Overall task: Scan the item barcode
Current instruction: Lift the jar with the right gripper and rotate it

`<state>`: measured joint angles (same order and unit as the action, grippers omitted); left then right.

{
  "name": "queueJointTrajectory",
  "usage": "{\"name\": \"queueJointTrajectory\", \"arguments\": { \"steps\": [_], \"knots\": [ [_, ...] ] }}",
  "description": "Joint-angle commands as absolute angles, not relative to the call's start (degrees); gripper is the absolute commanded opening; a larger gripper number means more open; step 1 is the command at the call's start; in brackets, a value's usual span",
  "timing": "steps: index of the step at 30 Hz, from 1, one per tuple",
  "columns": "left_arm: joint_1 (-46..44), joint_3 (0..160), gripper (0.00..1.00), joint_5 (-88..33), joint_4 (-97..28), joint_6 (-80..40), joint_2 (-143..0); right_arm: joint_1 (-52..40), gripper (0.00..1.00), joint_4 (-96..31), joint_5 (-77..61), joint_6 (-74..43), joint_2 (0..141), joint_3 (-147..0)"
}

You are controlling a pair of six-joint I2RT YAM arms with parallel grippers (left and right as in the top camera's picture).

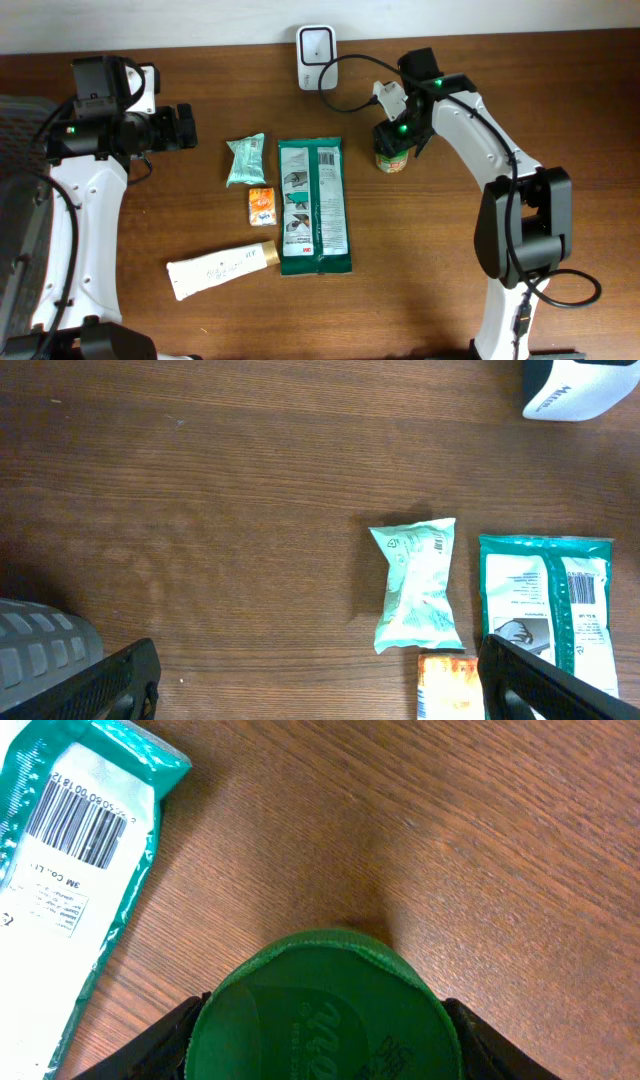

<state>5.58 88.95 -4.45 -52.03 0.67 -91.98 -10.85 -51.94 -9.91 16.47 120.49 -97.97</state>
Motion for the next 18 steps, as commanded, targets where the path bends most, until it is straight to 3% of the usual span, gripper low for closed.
{"name": "queueJointTrajectory", "arguments": {
  "steps": [1,2,5,7,8,13,18],
  "knots": [
    [5.8,89.2,0.99,-4.7,-51.9,1.8,-91.7,-10.2,0.59,-48.9,-11.0,16.0,118.9,-100.2],
    [5.8,89.2,0.99,-4.7,-51.9,1.8,-91.7,-10.2,0.63,-48.6,-11.1,16.0,118.9,-100.2],
    [5.8,89.2,0.99,-4.7,-51.9,1.8,-91.7,-10.2,0.88,-53.0,-11.1,15.5,118.8,-100.8],
    [5.8,89.2,0.99,-4.7,-51.9,1.8,-91.7,-10.2,0.92,-54.1,-11.0,13.0,118.8,-101.3],
    [5.8,89.2,0.99,-4.7,-51.9,1.8,-91.7,-10.2,0.99,-55.1,-11.1,9.1,118.8,-103.1],
    [5.8,89.2,0.99,-4.7,-51.9,1.8,-91.7,-11.5,0.98,-67.8,-2.8,-5.0,119.0,-119.6],
    [5.8,89.2,0.99,-4.7,-51.9,1.8,-91.7,-13.6,0.98,-64.4,-2.3,-4.4,122.1,-119.0]
  ]
}}
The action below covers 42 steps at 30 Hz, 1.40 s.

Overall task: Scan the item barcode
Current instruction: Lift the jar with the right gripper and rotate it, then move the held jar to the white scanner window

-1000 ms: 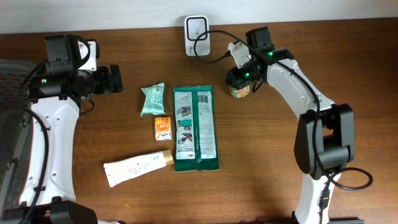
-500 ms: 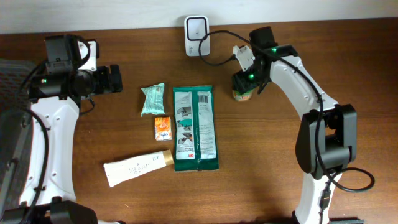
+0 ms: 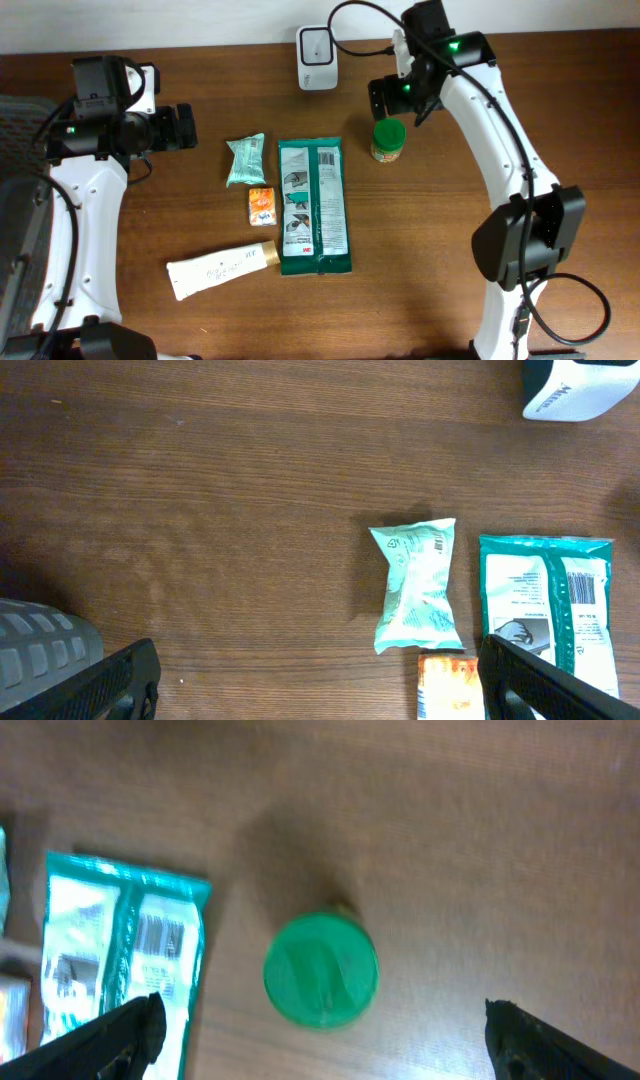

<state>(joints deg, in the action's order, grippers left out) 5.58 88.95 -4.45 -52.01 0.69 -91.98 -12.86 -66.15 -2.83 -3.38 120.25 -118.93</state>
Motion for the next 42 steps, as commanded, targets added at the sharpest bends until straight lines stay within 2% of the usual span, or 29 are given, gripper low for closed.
{"name": "queueJointTrajectory", "arguments": {
  "steps": [1,6,9,13,21,22,25,26,27,30,33,36,39,42],
  "knots": [
    [5.8,89.2,0.99,-4.7,-51.9,1.8,-91.7,-13.6,1.0,-63.6,-1.8,-4.3,124.1,-119.0],
    [5.8,89.2,0.99,-4.7,-51.9,1.8,-91.7,-13.5,0.96,-65.2,-2.8,-5.0,131.9,-119.0],
    [5.8,89.2,0.99,-4.7,-51.9,1.8,-91.7,-13.5,0.9,-67.3,-2.8,-3.7,132.5,-119.0],
    [5.8,89.2,0.99,-4.7,-51.9,1.8,-91.7,-13.5,0.88,-67.5,-3.0,-0.6,132.6,-117.8],
    [5.8,89.2,0.99,-4.7,-51.9,1.8,-91.7,-13.5,0.81,-60.6,-3.0,-0.7,132.5,-113.5],
    [5.8,89.2,0.99,-4.7,-51.9,1.8,-91.7,-13.5,0.78,-60.7,-3.0,-0.7,132.5,-113.5],
    [5.8,89.2,0.99,-4.7,-51.9,1.8,-91.7,-13.5,0.59,-62.1,-3.0,-0.7,132.5,-113.5],
    [5.8,89.2,0.99,-4.7,-51.9,1.8,-91.7,-13.5,0.49,-62.9,-3.0,-0.7,132.5,-113.5],
    [5.8,89.2,0.99,-4.7,-51.9,1.8,-91.7,-13.4,0.45,-64.2,-3.5,-0.7,132.3,-114.4],
    [5.8,89.2,0.99,-4.7,-51.9,1.8,-91.7,-13.5,0.44,-71.7,-10.6,2.5,131.5,-121.6],
    [5.8,89.2,0.99,-4.7,-51.9,1.8,-91.7,-13.5,0.44,-83.6,-36.0,18.9,131.2,-133.9],
    [5.8,89.2,0.99,-4.7,-51.9,1.8,-91.7,-13.5,0.44,-90.9,-53.9,34.5,131.2,-139.9],
    [5.8,89.2,0.99,-4.7,-51.9,1.8,-91.7,-13.5,0.44,-97.3,-64.5,48.0,131.2,-141.4],
    [5.8,89.2,0.99,-4.7,-51.9,1.8,-91.7,-13.6,0.42,-97.3,-68.4,50.7,131.2,-141.4]
  ]
}}
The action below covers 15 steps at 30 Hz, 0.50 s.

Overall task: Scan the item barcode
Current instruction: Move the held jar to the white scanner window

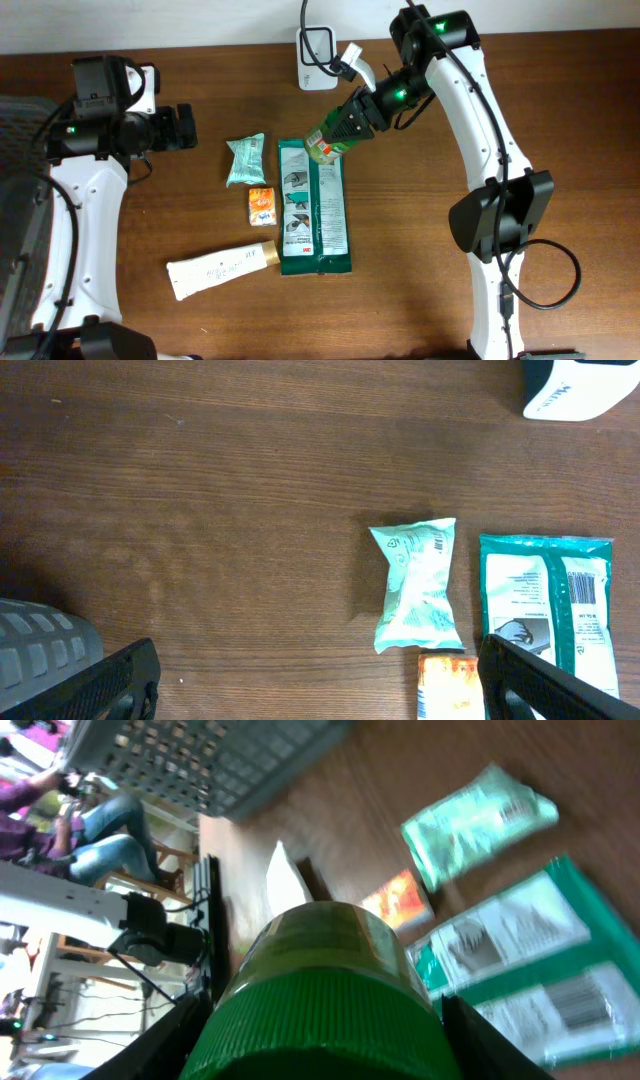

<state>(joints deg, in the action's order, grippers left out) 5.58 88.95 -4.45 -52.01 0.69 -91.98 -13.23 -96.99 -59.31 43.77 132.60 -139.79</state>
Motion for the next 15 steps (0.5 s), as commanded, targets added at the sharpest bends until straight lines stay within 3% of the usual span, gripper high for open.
{"name": "queueJointTrajectory", "arguments": {
  "steps": [1,6,15],
  "knots": [
    [5.8,89.2,0.99,-4.7,-51.9,1.8,-91.7,-13.6,0.41,-97.3,-70.4,52.0,131.1,-141.5],
    [5.8,89.2,0.99,-4.7,-51.9,1.8,-91.7,-13.6,0.38,-97.3,-78.2,53.8,127.7,-141.5],
    [5.8,89.2,0.99,-4.7,-51.9,1.8,-91.7,-13.6,0.38,-97.3,-79.7,52.0,121.4,-141.4]
  ]
}}
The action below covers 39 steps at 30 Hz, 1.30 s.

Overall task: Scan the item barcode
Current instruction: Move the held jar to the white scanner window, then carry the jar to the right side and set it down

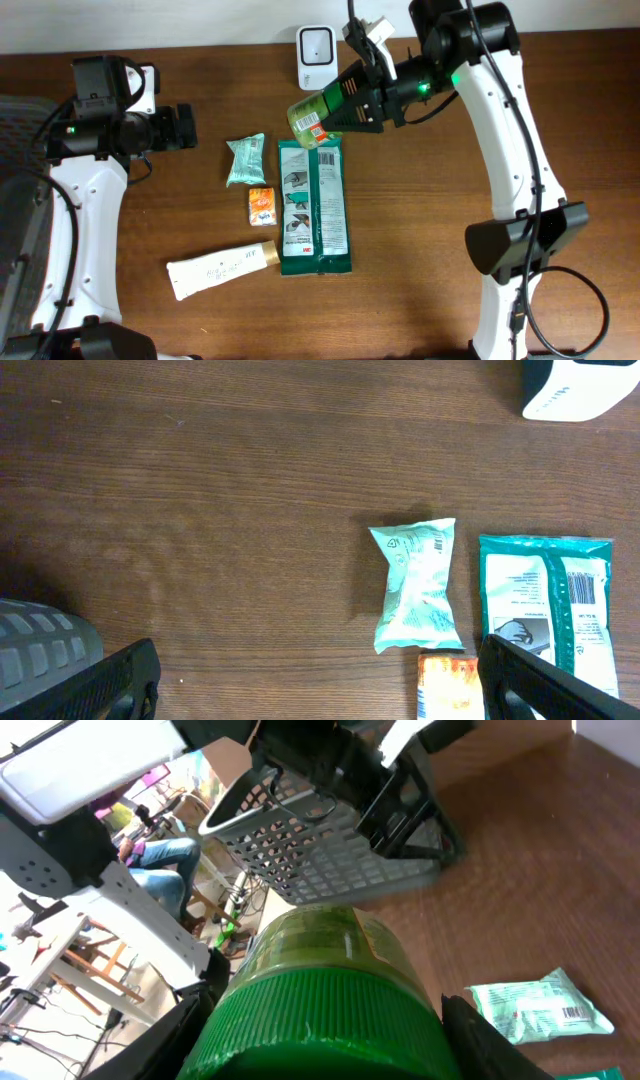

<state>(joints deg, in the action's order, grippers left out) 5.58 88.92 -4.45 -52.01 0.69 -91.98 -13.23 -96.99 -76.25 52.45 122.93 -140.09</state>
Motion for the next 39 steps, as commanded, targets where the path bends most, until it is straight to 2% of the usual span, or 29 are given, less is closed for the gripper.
{"name": "queueJointTrajectory", "arguments": {
  "steps": [1,5,8,12,16,17,23,28,33,39],
  "knots": [
    [5.8,89.2,0.99,-4.7,-51.9,1.8,-91.7,-13.6,0.38,-97.3,-79.7,52.0,121.4,-141.4],
    [5.8,89.2,0.99,-4.7,-51.9,1.8,-91.7,-16.6,0.37,-94.9,-66.9,53.6,121.5,-141.4],
    [5.8,89.2,0.99,-4.7,-51.9,1.8,-91.7,-24.5,0.34,-87.3,-37.8,51.7,122.9,-140.5],
    [5.8,89.2,0.99,-4.7,-51.9,1.8,-91.7,-29.3,0.34,-76.4,-8.9,36.8,128.1,-140.1],
    [5.8,89.2,0.99,-4.7,-51.9,1.8,-91.7,-28.7,0.33,-63.1,3.2,37.7,134.7,-140.1],
    [5.8,89.2,0.99,-4.7,-51.9,1.8,-91.7,-28.3,0.34,-56.4,5.5,42.8,136.9,-140.1],
    [5.8,89.2,0.99,-4.7,-51.9,1.8,-91.7,-24.5,0.34,-31.3,10.7,59.8,141.3,-140.1],
    [5.8,89.2,0.99,-4.7,-51.9,1.8,-91.7,-22.8,0.32,-18.5,9.0,78.8,144.4,-140.1],
    [5.8,89.2,0.99,-4.7,-51.9,1.8,-91.7,-22.4,0.3,-16.6,3.6,92.7,147.5,-140.1],
    [5.8,89.2,0.99,-4.7,-51.9,1.8,-91.7,-21.2,0.3,-16.7,3.4,93.0,147.9,-140.1]
  ]
}}
